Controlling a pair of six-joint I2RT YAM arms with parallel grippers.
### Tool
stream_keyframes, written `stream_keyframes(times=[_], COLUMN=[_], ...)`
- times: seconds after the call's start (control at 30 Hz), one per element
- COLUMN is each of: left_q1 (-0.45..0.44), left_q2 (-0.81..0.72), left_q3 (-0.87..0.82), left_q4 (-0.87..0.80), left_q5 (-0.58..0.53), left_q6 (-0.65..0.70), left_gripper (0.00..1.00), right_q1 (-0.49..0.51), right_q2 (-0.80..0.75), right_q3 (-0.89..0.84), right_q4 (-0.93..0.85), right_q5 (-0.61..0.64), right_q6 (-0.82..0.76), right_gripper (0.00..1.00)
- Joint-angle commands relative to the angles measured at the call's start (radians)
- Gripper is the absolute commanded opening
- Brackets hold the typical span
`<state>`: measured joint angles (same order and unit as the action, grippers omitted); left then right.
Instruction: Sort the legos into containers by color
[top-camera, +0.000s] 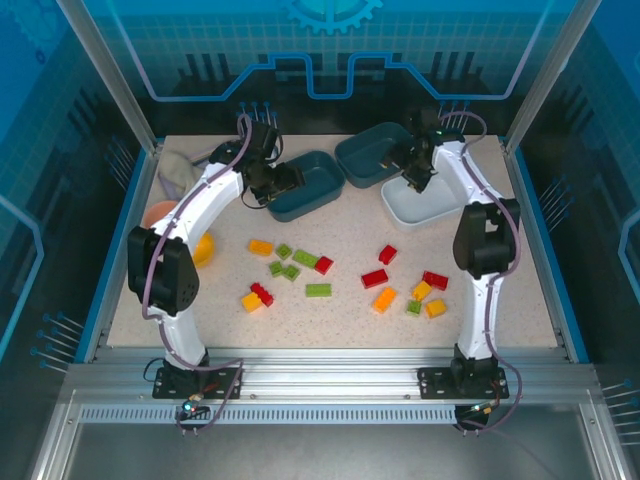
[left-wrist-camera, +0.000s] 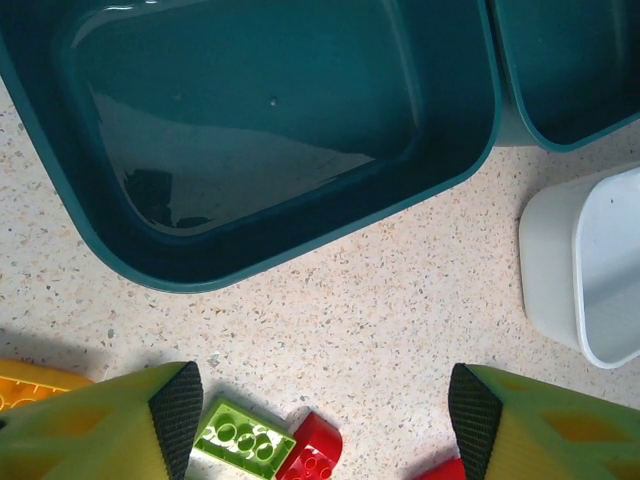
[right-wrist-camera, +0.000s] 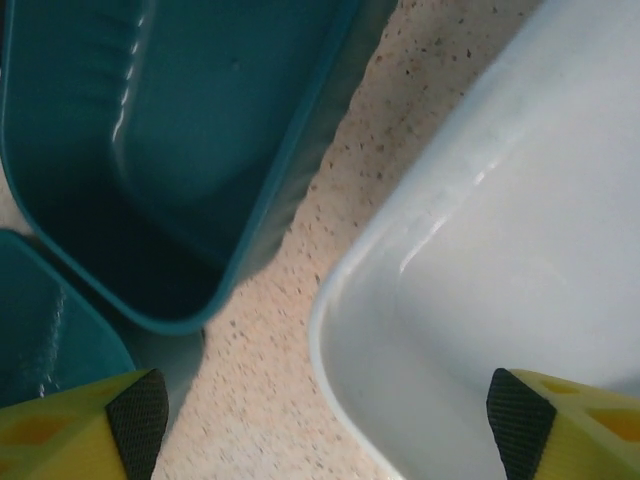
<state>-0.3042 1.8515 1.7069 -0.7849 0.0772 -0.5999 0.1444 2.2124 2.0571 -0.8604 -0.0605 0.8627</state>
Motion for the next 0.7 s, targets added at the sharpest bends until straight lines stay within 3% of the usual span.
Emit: stream_keyframes(times=[0.0, 0.23, 0.53, 0.67], left_q1=[-0.006, -0.024, -0.033, -0.033], left_q2=[-0.014, -0.151, -0.098, -0.095], left_q3=[0.004, -0.128, -0.066, -0.062], left_q4=[0.013, 0.325, 0.287, 0.271], left_q5=[0.049, 0.21, 0.249, 0.249], left_q6=[0.024, 0.053, 0.057, 0.06], left_gripper=[0.72, 0.84, 0.83, 0.83], right_q1=[0.013, 0.014, 0.018, 0.017], right_q2=[0.103, 0.268, 0.341, 0.379], right_q3=[0.15, 0.345, 0.4, 0.451], right_q4=[-0.082, -0.169, -0.161, -0.179], right_q5=[0.005, 0.031, 0.044, 0.052], right_q6=[0.075, 0.131, 0.175, 0.173], right_gripper=[0.87, 0.83, 0.71, 0.61])
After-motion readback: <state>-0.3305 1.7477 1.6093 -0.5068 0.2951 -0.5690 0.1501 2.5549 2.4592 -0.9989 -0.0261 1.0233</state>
